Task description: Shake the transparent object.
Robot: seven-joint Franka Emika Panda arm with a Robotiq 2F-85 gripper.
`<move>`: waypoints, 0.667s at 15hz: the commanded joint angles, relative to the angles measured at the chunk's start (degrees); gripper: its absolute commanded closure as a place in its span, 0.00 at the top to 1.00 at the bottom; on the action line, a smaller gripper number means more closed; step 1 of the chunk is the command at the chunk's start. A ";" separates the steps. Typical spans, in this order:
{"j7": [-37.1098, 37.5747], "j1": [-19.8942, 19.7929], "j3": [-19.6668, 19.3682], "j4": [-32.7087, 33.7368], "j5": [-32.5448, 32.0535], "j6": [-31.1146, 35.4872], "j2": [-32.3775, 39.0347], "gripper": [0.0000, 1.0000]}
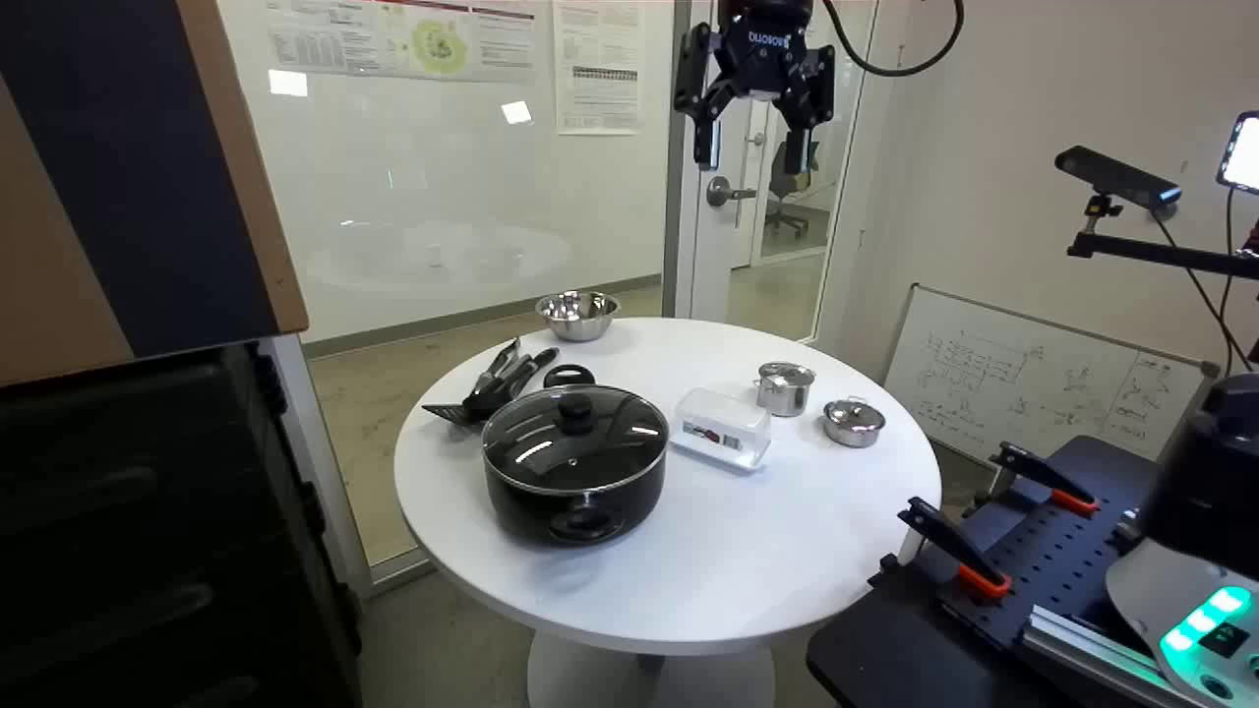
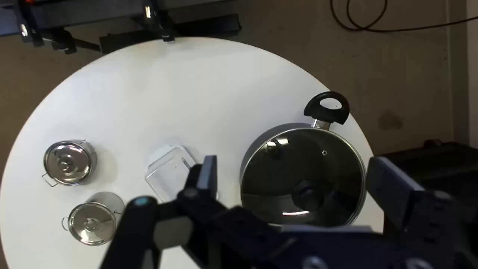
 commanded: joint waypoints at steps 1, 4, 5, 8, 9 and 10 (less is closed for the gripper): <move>0.13 0.47 -0.43 0.08 -0.17 -0.07 0.06 1.00; -3.71 0.04 -1.14 1.84 -3.05 -1.31 2.36 1.00; -4.68 -0.13 -1.23 2.25 -4.49 -1.42 3.12 1.00; -12.29 -0.18 -2.40 4.95 -9.68 -2.45 7.78 1.00; -14.74 -0.11 -2.80 5.83 -11.19 -2.55 9.19 1.00; -17.35 -0.09 -3.24 7.27 -12.68 -2.33 11.42 1.00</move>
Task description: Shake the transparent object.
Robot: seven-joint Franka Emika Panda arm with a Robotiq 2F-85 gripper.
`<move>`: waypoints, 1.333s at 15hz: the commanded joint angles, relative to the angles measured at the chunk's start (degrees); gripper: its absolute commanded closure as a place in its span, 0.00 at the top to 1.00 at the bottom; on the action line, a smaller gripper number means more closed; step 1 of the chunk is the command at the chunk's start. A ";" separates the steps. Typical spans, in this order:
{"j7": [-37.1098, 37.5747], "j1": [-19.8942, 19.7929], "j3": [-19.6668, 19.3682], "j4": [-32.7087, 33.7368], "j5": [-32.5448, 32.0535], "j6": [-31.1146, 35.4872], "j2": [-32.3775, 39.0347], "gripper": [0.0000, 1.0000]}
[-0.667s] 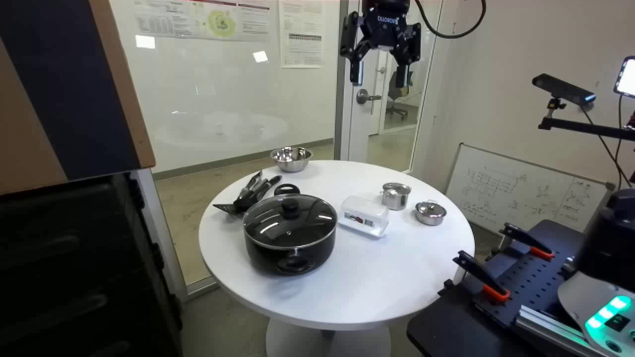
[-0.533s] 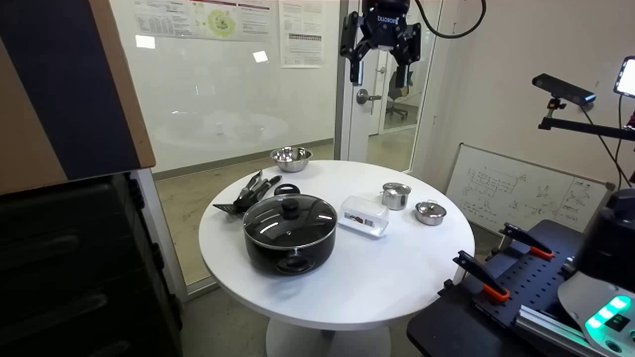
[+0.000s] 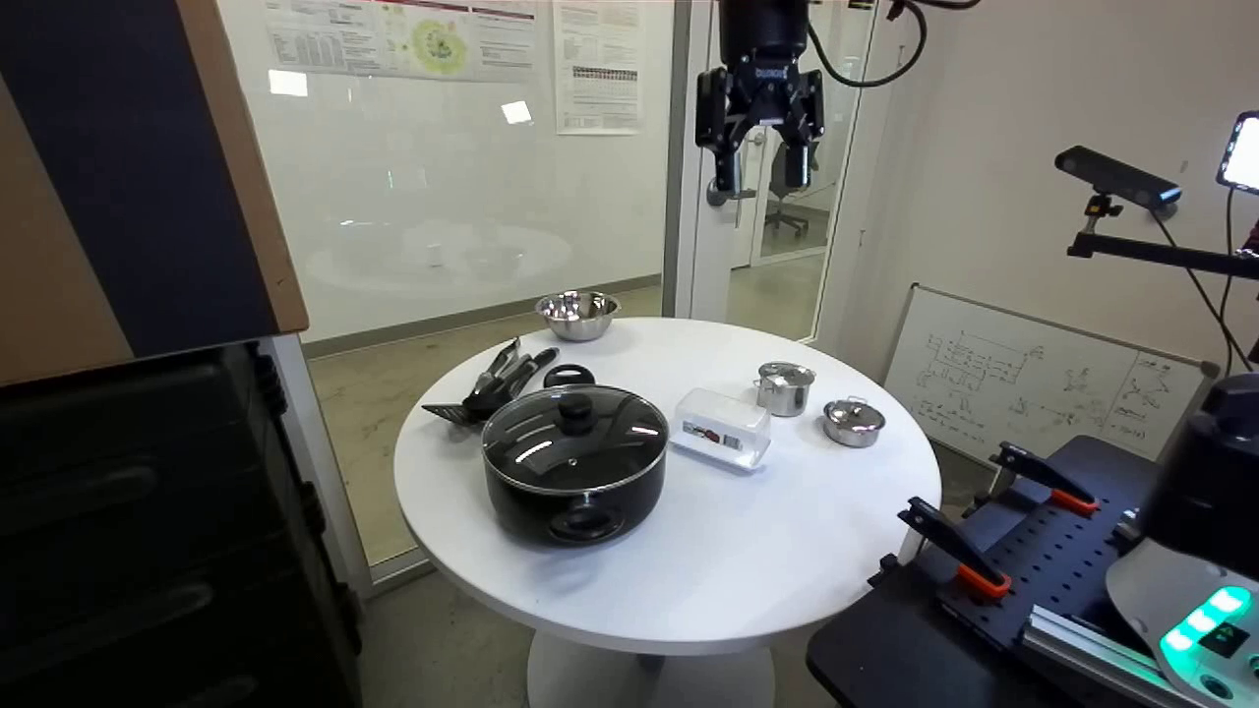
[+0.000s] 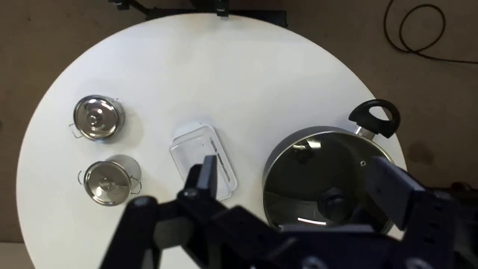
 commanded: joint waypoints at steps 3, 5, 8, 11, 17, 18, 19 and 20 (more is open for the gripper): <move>-14.26 0.58 -2.30 9.05 -8.15 -2.53 11.40 1.00; -19.45 0.62 -2.95 11.15 -10.14 -3.03 14.50 1.00; -26.28 0.22 -4.13 13.21 -11.84 -4.13 18.52 1.00; -23.84 0.52 -4.52 10.52 -10.84 -1.54 17.16 1.00; -26.08 0.92 -4.29 9.72 -10.96 -0.80 16.93 1.00; -25.86 0.93 -4.39 8.90 -12.42 1.44 17.22 1.00; -26.39 0.81 -4.55 8.70 -13.09 2.34 17.71 1.00; -26.78 0.47 -4.92 8.43 -14.10 3.80 18.37 1.00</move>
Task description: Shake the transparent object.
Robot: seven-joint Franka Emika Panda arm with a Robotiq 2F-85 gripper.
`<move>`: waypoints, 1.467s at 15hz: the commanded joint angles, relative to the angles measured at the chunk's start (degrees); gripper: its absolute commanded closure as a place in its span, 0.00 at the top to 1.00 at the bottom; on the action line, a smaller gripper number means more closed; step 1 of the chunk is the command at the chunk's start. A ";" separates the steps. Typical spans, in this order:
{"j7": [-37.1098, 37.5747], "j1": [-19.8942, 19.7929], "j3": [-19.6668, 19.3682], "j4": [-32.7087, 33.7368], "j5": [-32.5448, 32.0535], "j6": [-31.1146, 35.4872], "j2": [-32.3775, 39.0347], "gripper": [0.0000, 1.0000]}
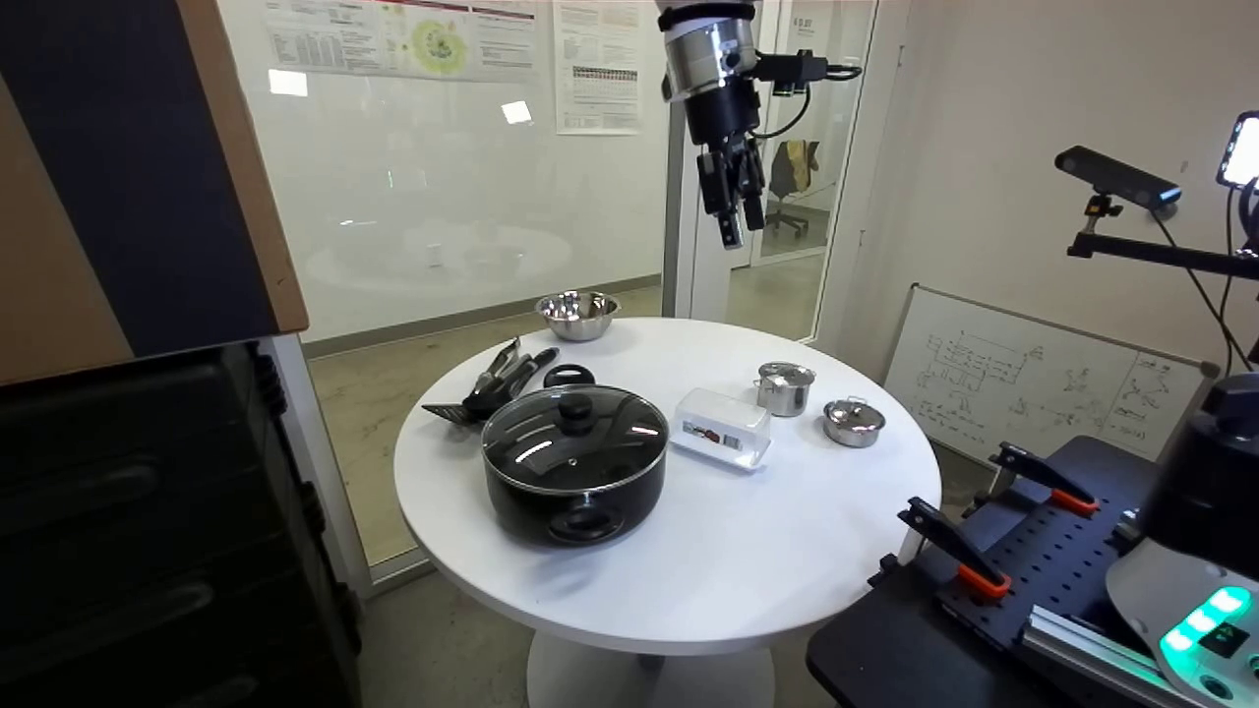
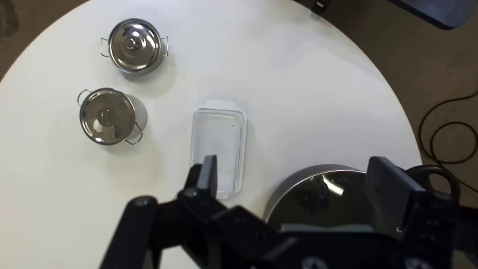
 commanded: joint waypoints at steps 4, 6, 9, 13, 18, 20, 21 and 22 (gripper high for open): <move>-6.96 -1.78 -2.83 -1.74 -3.16 8.28 3.50 1.00; -8.49 -2.73 -3.85 -3.27 -2.84 11.73 4.19 1.00; -9.68 -4.17 -5.21 -4.49 -2.93 15.67 6.42 1.00; -8.34 -4.79 -6.19 -5.26 -4.02 18.53 11.36 1.00; -1.38 -3.12 -7.73 -3.87 -10.64 22.40 20.39 1.00; 2.68 -2.04 -8.27 -2.90 -12.46 24.30 23.47 1.00; 4.51 -1.50 -8.56 -2.33 -13.09 25.15 24.78 1.00; 6.60 -0.88 -8.82 -1.50 -13.35 26.15 26.05 1.00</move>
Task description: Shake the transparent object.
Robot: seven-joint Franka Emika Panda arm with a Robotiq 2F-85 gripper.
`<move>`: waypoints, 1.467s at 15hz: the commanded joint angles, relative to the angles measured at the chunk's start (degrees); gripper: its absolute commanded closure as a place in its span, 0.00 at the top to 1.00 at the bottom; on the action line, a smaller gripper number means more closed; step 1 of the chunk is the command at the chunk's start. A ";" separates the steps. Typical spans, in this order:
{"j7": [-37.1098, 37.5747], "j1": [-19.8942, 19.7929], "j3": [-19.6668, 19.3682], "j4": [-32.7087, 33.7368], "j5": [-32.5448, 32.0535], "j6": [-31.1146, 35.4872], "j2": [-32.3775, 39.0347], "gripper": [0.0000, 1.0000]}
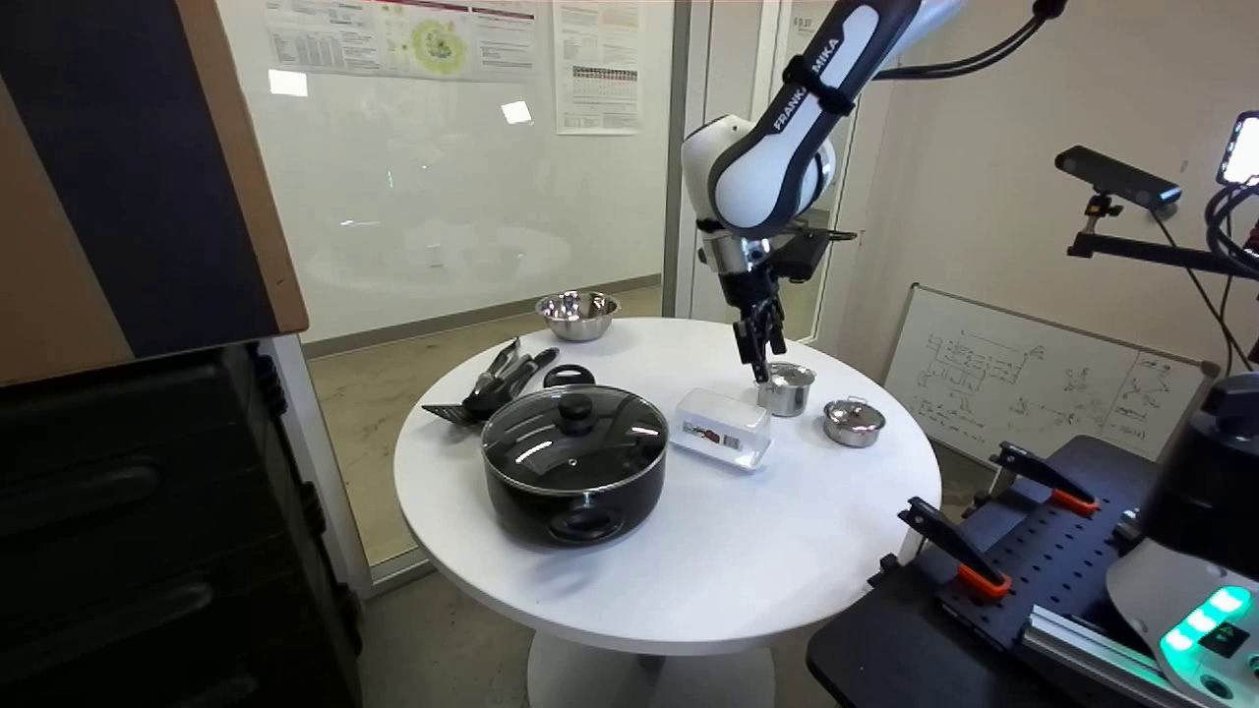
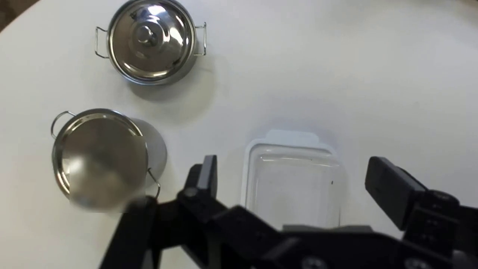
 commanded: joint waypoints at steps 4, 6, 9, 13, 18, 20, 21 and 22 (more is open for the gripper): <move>6.77 2.73 -1.13 3.19 -0.38 2.89 4.81 1.00; 7.12 3.09 -1.11 3.59 -0.33 2.93 5.34 1.00; 7.11 2.95 -1.21 3.47 -0.33 2.92 5.31 1.00; 6.07 3.21 -1.33 3.93 -1.69 4.57 6.77 1.00; 4.54 3.19 -1.07 4.62 -1.27 7.72 9.12 1.00; 4.57 3.44 -1.28 5.06 -1.37 8.96 9.89 1.00; 4.51 3.50 -1.35 5.24 -1.41 9.58 10.12 1.00; 4.52 3.58 -1.43 5.48 -1.39 9.86 10.33 1.00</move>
